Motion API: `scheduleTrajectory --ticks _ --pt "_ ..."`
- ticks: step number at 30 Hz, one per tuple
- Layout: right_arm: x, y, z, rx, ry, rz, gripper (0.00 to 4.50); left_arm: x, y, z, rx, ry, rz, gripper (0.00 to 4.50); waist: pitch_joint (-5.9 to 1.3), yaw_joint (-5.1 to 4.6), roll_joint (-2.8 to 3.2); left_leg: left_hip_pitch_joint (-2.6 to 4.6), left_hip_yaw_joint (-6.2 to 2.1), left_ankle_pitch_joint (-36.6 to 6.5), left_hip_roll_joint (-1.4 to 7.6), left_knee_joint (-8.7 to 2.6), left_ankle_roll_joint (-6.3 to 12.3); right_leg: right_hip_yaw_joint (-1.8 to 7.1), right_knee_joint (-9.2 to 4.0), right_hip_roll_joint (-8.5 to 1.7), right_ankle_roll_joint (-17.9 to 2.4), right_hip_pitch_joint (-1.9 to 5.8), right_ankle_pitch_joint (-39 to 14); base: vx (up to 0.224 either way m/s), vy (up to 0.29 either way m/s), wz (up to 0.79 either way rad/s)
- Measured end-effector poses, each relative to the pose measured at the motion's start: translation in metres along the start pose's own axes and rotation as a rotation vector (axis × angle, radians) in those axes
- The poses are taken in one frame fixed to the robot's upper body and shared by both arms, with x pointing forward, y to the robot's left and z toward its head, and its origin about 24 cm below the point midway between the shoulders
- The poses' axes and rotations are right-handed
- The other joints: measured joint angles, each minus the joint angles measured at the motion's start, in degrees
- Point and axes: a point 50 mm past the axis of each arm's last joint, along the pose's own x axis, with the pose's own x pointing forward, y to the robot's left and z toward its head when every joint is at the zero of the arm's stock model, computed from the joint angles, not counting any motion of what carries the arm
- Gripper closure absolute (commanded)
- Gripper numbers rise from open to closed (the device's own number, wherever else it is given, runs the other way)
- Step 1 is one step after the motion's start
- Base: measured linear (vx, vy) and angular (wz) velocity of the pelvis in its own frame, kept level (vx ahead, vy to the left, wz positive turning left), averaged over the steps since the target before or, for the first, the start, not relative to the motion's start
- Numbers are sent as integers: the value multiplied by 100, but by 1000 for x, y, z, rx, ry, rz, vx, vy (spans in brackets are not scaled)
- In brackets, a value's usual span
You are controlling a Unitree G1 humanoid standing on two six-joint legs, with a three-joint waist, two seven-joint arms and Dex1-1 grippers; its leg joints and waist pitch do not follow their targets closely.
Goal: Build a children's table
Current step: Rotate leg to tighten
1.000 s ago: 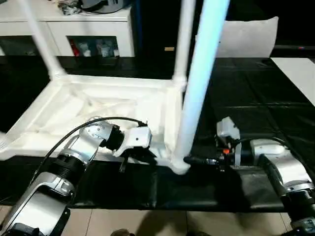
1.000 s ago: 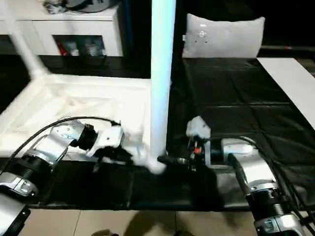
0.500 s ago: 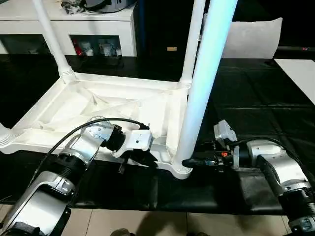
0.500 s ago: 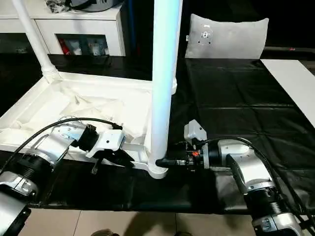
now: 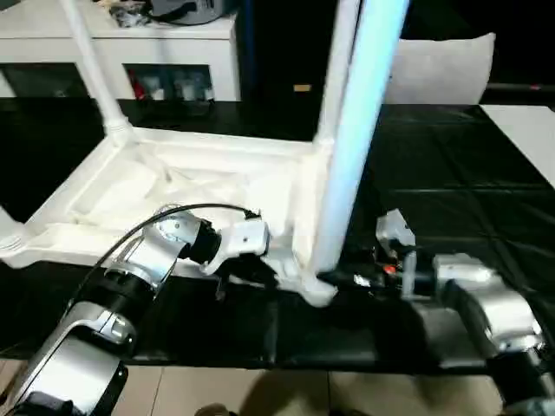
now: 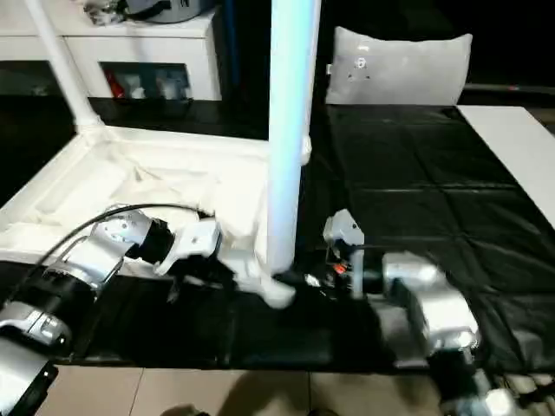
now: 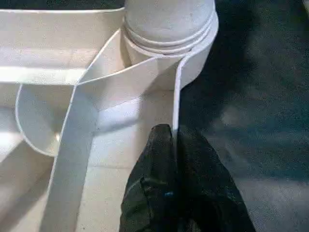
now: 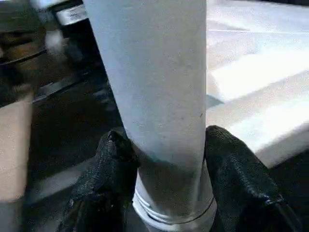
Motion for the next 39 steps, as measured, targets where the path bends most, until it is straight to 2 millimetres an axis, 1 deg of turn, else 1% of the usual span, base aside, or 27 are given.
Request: scheduleTrajectory --ticks 1,3,4,5,7,10,11,12,13,14,15,17,18,19,21,22,23,25,27,29,30,32,34,35,36,38,39 --pt "3 -1 0 19 -12 -52 261 2 1 1 -19 -2 32 450 0 -53 0 1 -1 0 0 1 0 -3 -4 0 0 0 0 0 0 0" --pt "11 -5 2 67 -44 -189 261 9 4 7 -60 -5 110 450 -2 -196 5 -5 -20 0 1 0 0 -21 -31 2 1 1 0 0 0 0" --pt "14 -7 4 74 -48 -237 261 12 5 9 -76 -7 139 450 -2 -251 7 -7 -23 0 0 1 0 -27 -45 2 1 -1 0 0 0 0" --pt "16 -8 6 79 -48 -281 261 16 6 11 -93 -11 165 450 -6 -322 14 -16 -40 0 0 -1 0 -51 -77 3 2 8 1 0 0 0" --pt "25 -13 10 119 -73 -425 261 27 7 19 -132 -13 251 450 -6 -438 14 -21 -58 0 4 -3 0 -87 -116 6 2 27 1 0 0 0" --pt "36 -19 17 142 -90 -592 261 42 10 31 -178 -24 364 450 -2 -552 23 -25 -66 -1 1 -4 1 -114 -138 -3 2 27 1 0 0 0" --pt "37 -20 18 143 -96 -611 261 44 10 32 -184 -30 380 450 -2 -568 23 -25 -68 -1 1 -4 2 -120 -144 -3 2 27 2 0 0 0" --pt "39 -23 18 141 -116 -647 226 49 9 36 -196 -41 407 450 -2 -595 23 -35 -68 -2 3 -8 3 -125 -149 -2 11 23 10 0 0 0" --pt "39 -23 18 139 -125 -655 205 51 9 38 -197 -45 412 450 -2 -600 23 -41 -66 -5 4 -13 6 -121 -149 -2 8 23 21 0 0 0" --pt "39 -24 18 134 -137 -660 205 51 9 39 -197 -48 416 450 -2 -599 23 -62 -65 -7 3 -23 8 -119 -148 -2 7 22 29 0 0 0" --pt "40 -23 19 135 -160 -659 190 51 9 41 -194 -54 418 450 -2 -593 23 -64 -62 -9 3 -39 9 -118 -146 -3 3 17 51 0 0 0" --pt "39 -23 21 132 -185 -653 174 49 9 43 -185 -63 419 450 -3 -551 23 -76 -55 -4 0 -59 16 -107 -113 -3 -20 -18 68 27 -12 2" --pt "39 -23 22 131 -198 -648 159 49 9 44 -179 -67 421 450 -4 -507 25 -96 -53 8 2 -59 35 -98 -74 -1 -17 -56 49 0 0 0" --pt "38 -24 22 126 -201 -644 159 48 9 45 -176 -69 420 450 -6 -470 29 -114 -51 8 3 -63 36 -98 -59 4 -25 -85 38 0 0 0" --pt "33 -25 20 108 -199 -627 134 45 10 45 -168 -73 415 450 -7 -388 30 -141 -46 10 0 -59 36 -86 6 3 -56 -152 4 0 0 0" --pt "27 -26 19 91 -200 -609 134 44 10 43 -158 -70 408 450 -6 -339 33 -139 -41 10 0 -57 37 -84 18 4 -63 -155 -4 0 0 0" --pt "22 -27 18 70 -192 -587 116 42 9 43 -146 -75 395 450 -4 -297 40 -133 -38 10 1 -58 37 -85 18 7 -64 -153 -6 0 0 0" --pt "12 -27 15 27 -178 -516 97 38 9 37 -129 -71 369 450 -3 -249 45 -118 -33 11 5 -56 37 -81 22 15 -66 -147 -3 0 0 0" --pt "-3 -30 15 -47 -146 -426 92 31 7 31 -90 -57 322 450 -4 -195 52 -106 -29 12 6 -50 37 -73 21 16 -65 -140 11 0 0 0" --pt "-17 -33 17 -105 -118 -367 84 22 6 21 -71 -45 280 450 -5 -163 53 -92 -24 13 7 -48 35 -56 17 22 -49 -133 18 0 0 0" --pt "-23 -35 20 -124 -116 -347 58 16 5 16 -64 -37 257 450 -5 -140 53 -74 -22 11 8 -48 28 -42 17 27 -37 -121 18 0 0 0" --pt "-27 -35 21 -139 -106 -291 51 11 4 12 -33 -21 222 450 -5 -124 53 -37 -11 1 6 -48 8 -20 17 32 -35 -107 21 0 0 0" --pt "-30 -32 21 -158 -82 -208 46 7 0 8 17 -20 154 450 -5 -96 52 -23 -10 1 5 -48 6 -7 12 31 -33 -95 22 0 0 0" --pt "-33 -32 22 -168 -70 -178 32 6 -2 7 34 -23 119 450 -5 -78 52 -23 -10 1 3 -48 6 -2 9 30 -32 -90 22 0 0 0" --pt "-37 -29 22 -196 -31 -98 32 5 -5 6 62 -25 66 450 -5 -43 52 -22 -6 4 3 -44 5 3 9 27 -29 -83 25 0 0 0" --pt "-42 -27 22 -208 -3 -15 32 2 -8 3 84 -23 15 450 -4 8 50 -8 -4 4 4 -42 5 4 7 27 -29 -55 24 0 0 0" --pt "-42 -23 21 -212 20 54 32 0 -9 0 94 -19 -10 450 -4 26 49 8 -4 4 6 -42 5 3 6 27 -26 -30 23 0 0 0"
